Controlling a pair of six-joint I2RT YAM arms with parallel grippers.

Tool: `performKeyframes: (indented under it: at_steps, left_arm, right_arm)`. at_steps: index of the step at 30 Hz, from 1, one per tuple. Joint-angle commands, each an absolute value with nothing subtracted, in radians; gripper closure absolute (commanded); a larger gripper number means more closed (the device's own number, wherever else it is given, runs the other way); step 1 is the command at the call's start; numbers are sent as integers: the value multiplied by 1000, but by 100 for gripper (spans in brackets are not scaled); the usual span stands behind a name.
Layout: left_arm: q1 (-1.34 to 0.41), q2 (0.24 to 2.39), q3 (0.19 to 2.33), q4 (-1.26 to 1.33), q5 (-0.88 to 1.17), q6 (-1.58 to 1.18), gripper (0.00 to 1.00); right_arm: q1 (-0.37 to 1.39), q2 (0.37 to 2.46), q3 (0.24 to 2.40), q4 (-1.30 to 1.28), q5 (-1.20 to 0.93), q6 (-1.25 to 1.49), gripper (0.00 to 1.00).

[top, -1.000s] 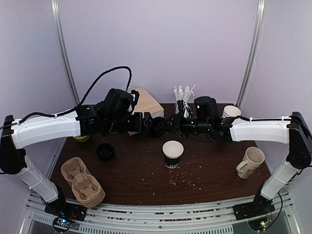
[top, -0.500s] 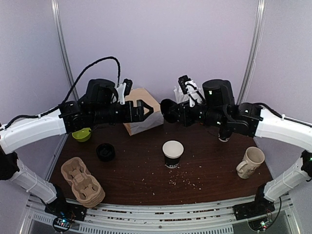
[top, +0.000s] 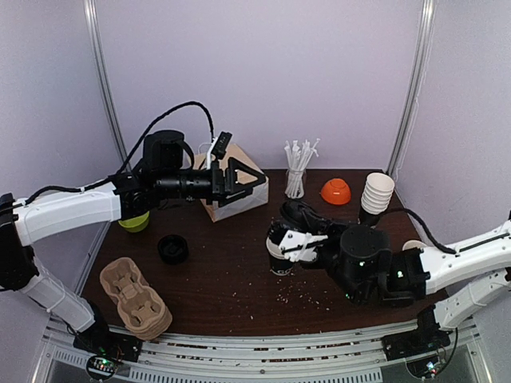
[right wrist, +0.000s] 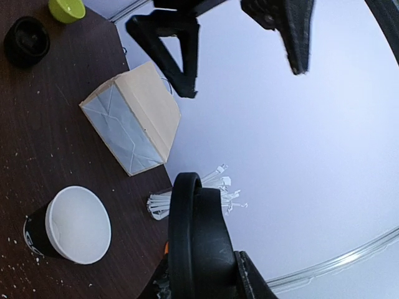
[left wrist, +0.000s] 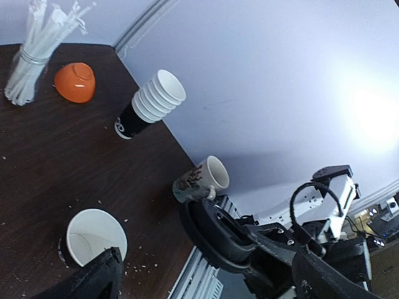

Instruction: Pack the takeout coffee

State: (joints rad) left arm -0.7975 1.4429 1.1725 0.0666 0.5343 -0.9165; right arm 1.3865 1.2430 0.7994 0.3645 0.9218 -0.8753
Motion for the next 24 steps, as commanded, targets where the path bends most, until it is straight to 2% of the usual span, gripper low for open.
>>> performKeyframes:
  at_steps: [1,11,19,24]
  left_arm:
    - [-792,1478,1159,185,740,-938,2]
    - [-806,1541,1207,50,861,-876,2]
    - [-847,1586,1222,79,932,-908,4]
    - [-859,1607,1231,108,955,-945,8]
  right_arm:
    - [1443,1304,665,910,1066,-1433,94]
    - [1535,1355,592,1084,1013,-1619,90]
    - [1539,1369,588,1109,1012,-1646,89]
    - [1542,1376,588,1116,1006,-1659,89]
